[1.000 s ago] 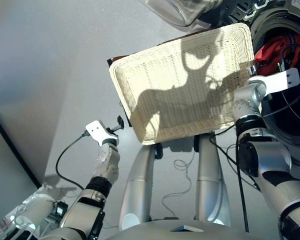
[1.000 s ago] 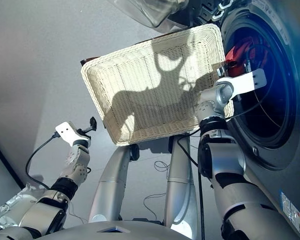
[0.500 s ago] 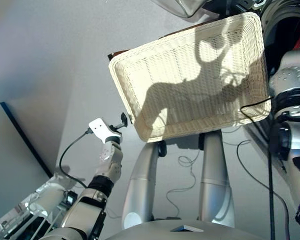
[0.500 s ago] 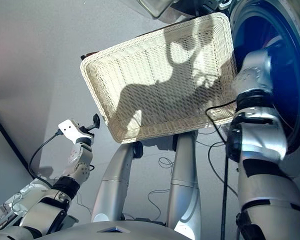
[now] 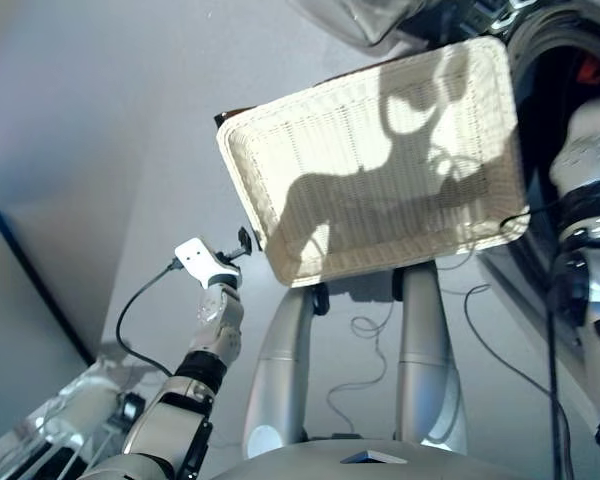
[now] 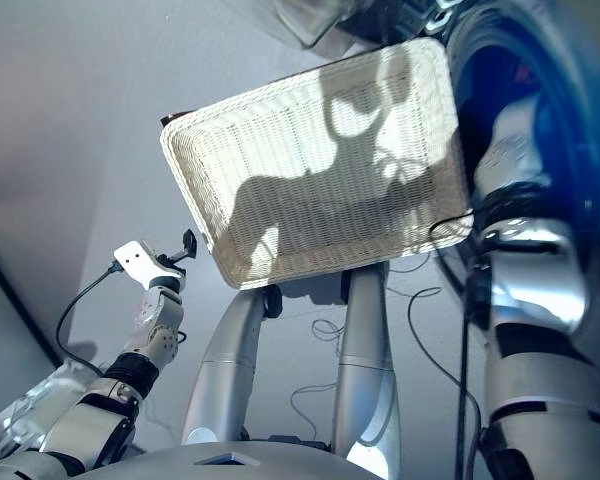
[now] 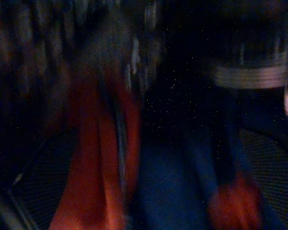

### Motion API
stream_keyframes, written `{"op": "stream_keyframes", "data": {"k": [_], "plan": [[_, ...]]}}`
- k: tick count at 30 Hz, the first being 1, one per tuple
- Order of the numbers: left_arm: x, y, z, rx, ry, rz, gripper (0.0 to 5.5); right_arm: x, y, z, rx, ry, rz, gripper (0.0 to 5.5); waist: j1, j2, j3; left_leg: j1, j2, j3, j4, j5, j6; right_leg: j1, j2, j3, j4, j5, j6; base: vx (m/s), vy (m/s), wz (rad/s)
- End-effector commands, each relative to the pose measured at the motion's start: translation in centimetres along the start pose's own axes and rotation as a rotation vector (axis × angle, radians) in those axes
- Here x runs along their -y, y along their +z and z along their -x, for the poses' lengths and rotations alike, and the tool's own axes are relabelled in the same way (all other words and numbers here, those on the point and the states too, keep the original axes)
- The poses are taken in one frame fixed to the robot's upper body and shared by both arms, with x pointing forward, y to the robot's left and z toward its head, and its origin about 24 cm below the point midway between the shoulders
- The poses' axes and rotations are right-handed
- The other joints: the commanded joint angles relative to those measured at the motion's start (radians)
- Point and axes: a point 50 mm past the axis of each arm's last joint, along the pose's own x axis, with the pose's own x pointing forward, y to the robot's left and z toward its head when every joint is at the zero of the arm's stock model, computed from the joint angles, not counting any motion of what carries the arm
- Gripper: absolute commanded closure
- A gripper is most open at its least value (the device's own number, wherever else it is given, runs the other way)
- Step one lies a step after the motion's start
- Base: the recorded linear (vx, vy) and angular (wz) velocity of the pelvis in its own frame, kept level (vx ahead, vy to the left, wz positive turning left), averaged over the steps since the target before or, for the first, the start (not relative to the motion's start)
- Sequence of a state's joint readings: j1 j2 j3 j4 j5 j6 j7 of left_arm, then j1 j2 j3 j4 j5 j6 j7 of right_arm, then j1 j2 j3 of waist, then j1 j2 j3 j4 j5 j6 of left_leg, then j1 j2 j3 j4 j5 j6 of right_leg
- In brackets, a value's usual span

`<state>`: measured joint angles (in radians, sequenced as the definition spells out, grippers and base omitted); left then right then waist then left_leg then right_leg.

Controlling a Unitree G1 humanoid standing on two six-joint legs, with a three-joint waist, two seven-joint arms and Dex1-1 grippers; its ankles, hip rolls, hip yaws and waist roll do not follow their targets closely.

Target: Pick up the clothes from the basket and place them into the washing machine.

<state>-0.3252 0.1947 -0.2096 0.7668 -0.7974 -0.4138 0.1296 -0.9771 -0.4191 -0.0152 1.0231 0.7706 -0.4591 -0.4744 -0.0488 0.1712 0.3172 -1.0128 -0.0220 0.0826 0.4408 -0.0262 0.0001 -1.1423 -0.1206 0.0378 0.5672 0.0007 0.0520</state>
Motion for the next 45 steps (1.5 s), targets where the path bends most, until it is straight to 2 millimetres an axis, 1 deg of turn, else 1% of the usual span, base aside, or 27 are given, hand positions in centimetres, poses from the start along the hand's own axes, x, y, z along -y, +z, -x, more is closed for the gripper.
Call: {"op": "stream_keyframes", "data": {"k": [1,5,8,10,11,12,14,16,17,18,19,20,21,23,24,26,27,30,32,33,35,37,38,40,44,45], "plan": [[-3.3,0.4,0.1,0.014,0.096,-0.016,0.0,0.1,-3.7,2.2,-0.131,0.142,-0.014,0.0,0.019,-0.045,-0.031,0.044,0.017,-0.046,0.028,-0.097,-0.016,0.101,0.016,-0.06,-0.082,-0.016,0.027,0.0,0.0,0.0],[-4.7,-1.1,0.9,-0.055,0.134,-0.044,0.0,2.9,-7.9,4.6,-0.285,0.147,0.03,0.0,0.026,-0.075,-0.048,0.125,0.007,-0.059,-0.001,-0.09,-0.019,0.193,0.01,-0.082,-0.118,-0.017,0.029,0.0,0.0,0.0],[-5.5,-2.2,1.6,-0.104,0.158,-0.052,0.0,5.0,-10.2,6.6,-0.372,0.137,0.05,0.0,0.026,-0.097,-0.056,0.206,0.001,-0.065,-0.043,-0.08,-0.021,0.281,0.008,-0.101,-0.167,-0.013,0.033,0.035,0.009,0.032],[-6.0,-3.6,2.4,-0.165,0.159,-0.086,0.0,7.4,-12.3,8.8,-0.471,0.169,0.157,0.0,0.028,-0.114,-0.069,0.275,0.001,-0.069,-0.078,-0.072,-0.023,0.351,0.002,-0.113,-0.201,-0.006,0.039,0.072,0.02,0.027],[-6.3,-3.9,2.7,-0.185,0.157,-0.107,0.0,8.3,-12.8,9.3,-0.492,0.174,0.21,0.0,0.026,-0.121,-0.071,0.31,-0.001,-0.07,-0.095,-0.069,-0.022,0.385,0.002,-0.117,-0.218,-0.003,0.041,0.0,0.0,0.0],[-6.6,-4.3,3.1,-0.211,0.149,-0.128,0.0,9.3,-13.7,10.6,-0.541,0.212,0.287,0.0,0.023,-0.134,-0.074,0.328,-0.005,-0.064,-0.11,-0.036,-0.02,0.412,-0.005,-0.129,-0.239,0.025,0.036,0.0,0.016,0.195],[-7.4,-5.7,4.3,-0.285,0.153,-0.162,0.0,12.6,-15.3,13.0,-0.653,0.235,0.439,0.0,0.025,-0.154,-0.087,0.417,-0.007,-0.069,-0.15,-0.031,-0.022,0.506,-0.006,-0.138,-0.278,0.027,0.043,0.081,0.015,0.166],[-8.2,-6.3,5.1,-0.324,0.16,-0.191,0.0,14.6,-16.3,15.2,-0.735,0.279,0.548,0.0,0.026,-0.168,-0.092,0.491,-0.006,-0.074,-0.184,-0.028,-0.023,0.588,-0.006,-0.154,-0.316,0.026,0.046,0.116,0.009,0.029],[-8.7,-6.7,5.6,-0.35,0.163,-0.208,0.0,15.7,-16.9,16.6,-0.784,0.332,0.649,0.0,0.027,-0.176,-0.099,0.535,-0.006,-0.077,-0.207,-0.022,-0.025,0.63,-0.004,-0.157,-0.336,0.028,0.05,0.109,0.015,-0.017],[-9.0,-7.2,6.2,-0.381,0.158,-0.234,0.0,16.9,-17.2,17.5,-0.83,0.375,0.731,0.0,0.029,-0.181,-0.104,0.571,-0.006,-0.08,-0.228,-0.018,-0.025,0.668,-0.003,-0.164,-0.354,0.026,0.05,0.124,0.012,-0.043],[-9.4,-7.6,6.7,-0.408,0.162,-0.256,0.0,17.9,-17.4,18.5,-0.866,0.381,0.758,0.0,0.027,-0.186,-0.113,0.606,-0.006,-0.079,-0.248,-0.015,-0.025,0.706,0.001,-0.169,-0.374,0.024,0.051,0.076,0.002,-0.016],[-9.4,-7.6,6.7,-0.408,0.162,-0.257,0.0,17.9,-17.4,18.5,-0.866,0.381,0.758,0.0,0.027,-0.186,-0.112,0.608,-0.006,-0.079,-0.249,-0.015,-0.025,0.708,0.001,-0.169,-0.375,0.025,0.051,0.137,0.013,0.05],[-10.1,-8.4,7.8,-0.463,0.176,-0.275,0.0,19.8,-17.7,20.6,-0.944,0.415,0.846,0.0,0.025,-0.194,-0.132,0.678,-0.006,-0.086,-0.29,-0.008,-0.026,0.777,0.008,-0.171,-0.414,0.026,0.056,0.124,0.014,0.05],[-10.8,-9.1,8.9,-0.512,0.185,-0.306,0.0,21.9,-17.7,22.4,-1.019,0.386,0.869,0.0,0.021,-0.199,-0.152,0.737,-0.006,-0.081,-0.321,-0.004,-0.026,0.839,0.012,-0.18,-0.447,0.028,0.06,0.116,0.025,-0.025],[-11.0,-9.6,9.4,-0.54,0.182,-0.316,0.0,22.8,-17.7,23.3,-1.054,0.39,0.892,0.0,0.021,-0.201,-0.162,0.765,-0.007,-0.079,-0.334,-0.006,-0.023,0.868,0.017,-0.179,-0.463,0.028,0.063,0.071,0.025,-0.05],[-11.3,-10.2,10.4,-0.58,0.176,-0.351,0.0,24.3,-17.6,25.0,-1.121,0.381,0.915,0.0,0.019,-0.202,-0.185,0.819,-0.009,-0.075,-0.366,-0.002,-0.024,0.921,0.026,-0.182,-0.491,0.028,0.067,0.084,0.014,-0.023],[-11.4,-10.5,10.9,-0.6,0.164,-0.372,0.0,24.8,-17.6,25.7,-1.143,0.374,0.917,0.0,0.017,-0.203,-0.199,0.845,-0.005,-0.072,-0.383,0.002,-0.027,0.95,0.03,-0.184,-0.507,0.028,0.069,0.103,0.008,-0.017],[-11.7,-11.1,11.9,-0.653,0.119,-0.445,0.0,26.2,-17.3,27.3,-1.198,0.358,0.926,0.0,0.016,-0.204,-0.231,0.912,-0.003,-0.065,-0.412,0.001,-0.028,1.013,0.04,-0.186,-0.534,0.024,0.07,0.075,0.012,-0.023],[-12.3,-11.5,12.9,-0.692,0.132,-0.459,0.0,26.8,-17.1,28.0,-1.221,0.317,0.9,0.0,0.017,-0.21,-0.251,0.946,0.001,-0.061,-0.423,0.0,-0.03,1.051,0.047,-0.182,-0.551,0.021,0.07,0.06,-0.002,-0.035],[-12.5,-11.7,13.4,-0.705,0.143,-0.464,0.0,27.1,-17.0,28.2,-1.228,0.292,0.883,0.0,0.016,-0.211,-0.263,0.965,0.003,-0.054,-0.437,0.002,-0.032,1.07,0.049,-0.182,-0.569,0.024,0.073,0.072,-0.002,-0.057],[-13.0,-12.0,14.1,-0.73,0.166,-0.448,0.0,27.6,-16.9,28.7,-1.244,0.278,0.884,0.0,0.017,-0.211,-0.289,1.0,0.008,-0.051,-0.462,0.008,-0.035,1.101,0.054,-0.178,-0.593,0.025,0.074,0.078,-0.007,-0.06],[-13.5,-12.0,14.7,-0.744,0.196,-0.431,0.0,27.7,-16.8,28.9,-1.253,0.278,0.882,0.0,0.019,-0.211,-0.301,1.032,0.014,-0.044,-0.487,0.018,-0.039,1.125,0.058,-0.177,-0.597,0.021,0.073,0.028,-0.01,-0.022],[-13.6,-12.1,14.9,-0.753,0.194,-0.437,0.0,27.7,-16.8,28.9,-1.257,0.291,0.894,0.0,0.019,-0.211,-0.305,1.045,0.016,-0.041,-0.499,0.023,-0.04,1.134,0.061,-0.178,-0.594,0.018,0.072,0.0,0.0,0.0],[-13.5,-12.2,15.1,-0.767,0.165,-0.465,0.0,27.9,-16.8,29.5,-1.281,0.338,0.919,0.0,0.019,-0.213,-0.313,1.061,0.019,-0.044,-0.5,0.021,-0.04,1.158,0.063,-0.179,-0.595,0.01,0.069,0.0,0.0,0.0],[-13.2,-12.6,15.4,-0.785,0.139,-0.476,0.0,28.6,-16.6,29.7,-1.299,0.298,0.922,0.0,0.02,-0.212,-0.323,1.079,0.016,-0.044,-0.485,0.008,-0.037,1.183,0.063,-0.181,-0.599,0.004,0.069,0.0,0.0,0.0],[-13.3,-12.6,15.5,-0.792,0.141,-0.479,0.0,28.7,-16.5,29.8,-1.305,0.284,0.916,0.0,0.02,-0.212,-0.326,1.087,0.018,-0.042,-0.483,0.005,-0.036,1.188,0.064,-0.178,-0.597,0.002,0.067,0.0,0.0,0.0]]}}
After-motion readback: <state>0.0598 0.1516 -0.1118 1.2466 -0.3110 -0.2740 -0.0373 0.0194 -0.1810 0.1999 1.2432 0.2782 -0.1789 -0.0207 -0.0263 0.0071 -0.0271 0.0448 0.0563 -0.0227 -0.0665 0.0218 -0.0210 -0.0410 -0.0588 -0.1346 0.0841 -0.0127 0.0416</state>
